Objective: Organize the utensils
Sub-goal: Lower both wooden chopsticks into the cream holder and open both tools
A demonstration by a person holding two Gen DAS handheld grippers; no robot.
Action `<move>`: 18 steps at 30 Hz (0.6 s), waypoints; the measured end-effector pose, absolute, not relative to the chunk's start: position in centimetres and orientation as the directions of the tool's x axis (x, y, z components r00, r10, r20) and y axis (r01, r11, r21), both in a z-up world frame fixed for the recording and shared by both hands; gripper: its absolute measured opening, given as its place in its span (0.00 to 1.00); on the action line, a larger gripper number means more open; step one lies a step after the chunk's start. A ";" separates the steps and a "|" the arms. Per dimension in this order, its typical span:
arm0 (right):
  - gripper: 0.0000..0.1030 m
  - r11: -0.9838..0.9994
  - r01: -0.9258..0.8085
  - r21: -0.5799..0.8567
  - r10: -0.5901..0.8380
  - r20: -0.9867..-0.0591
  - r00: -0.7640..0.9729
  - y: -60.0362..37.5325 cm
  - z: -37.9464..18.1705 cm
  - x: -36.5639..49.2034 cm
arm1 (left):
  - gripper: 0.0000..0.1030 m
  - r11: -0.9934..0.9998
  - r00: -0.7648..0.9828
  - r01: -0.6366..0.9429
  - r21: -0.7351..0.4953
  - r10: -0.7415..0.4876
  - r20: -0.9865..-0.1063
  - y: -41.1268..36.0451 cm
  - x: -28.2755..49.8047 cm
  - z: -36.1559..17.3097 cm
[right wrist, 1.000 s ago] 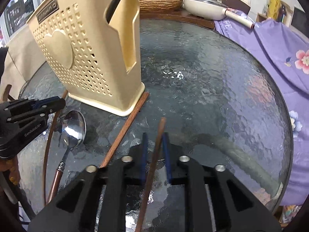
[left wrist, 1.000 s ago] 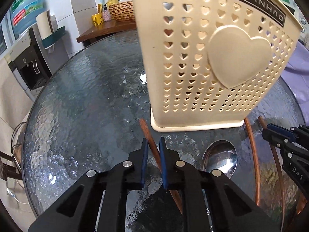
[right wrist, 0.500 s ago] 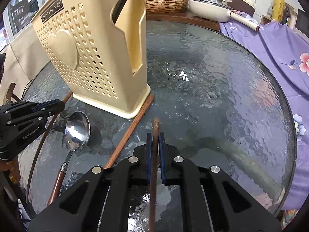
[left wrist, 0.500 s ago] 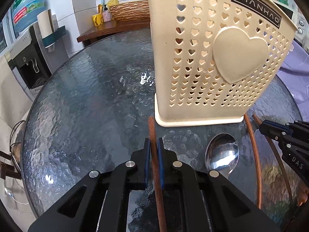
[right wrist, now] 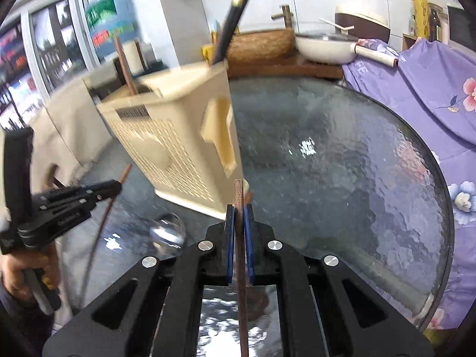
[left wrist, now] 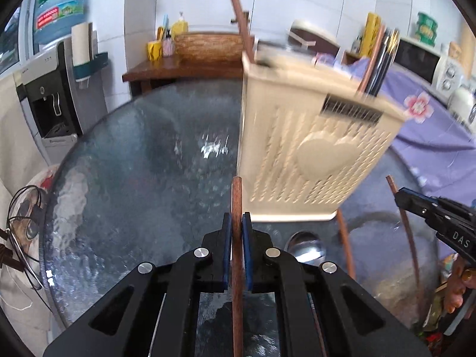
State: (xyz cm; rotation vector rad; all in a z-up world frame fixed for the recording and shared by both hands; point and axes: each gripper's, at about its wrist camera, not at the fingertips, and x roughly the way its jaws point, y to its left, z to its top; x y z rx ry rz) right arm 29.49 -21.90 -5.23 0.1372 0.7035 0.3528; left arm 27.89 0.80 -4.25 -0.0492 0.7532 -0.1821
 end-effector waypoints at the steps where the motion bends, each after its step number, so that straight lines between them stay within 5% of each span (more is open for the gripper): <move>1: 0.07 0.922 -0.284 0.262 0.385 -0.584 0.714 -22.1 -4.4 29.1 | 0.07 0.982 0.722 0.149 -0.116 -0.189 -0.665 0.8 27.7 -3.7; 8: 0.07 0.882 -0.384 0.274 0.471 -0.454 0.757 -22.1 1.0 25.9 | 0.07 0.974 0.799 0.185 -0.133 -0.228 -0.556 1.1 24.6 1.6; 18: 0.07 0.848 -0.456 0.269 0.529 -0.403 0.747 -21.9 3.6 22.9 | 0.07 0.963 0.842 0.232 -0.141 -0.271 -0.466 1.5 20.8 4.9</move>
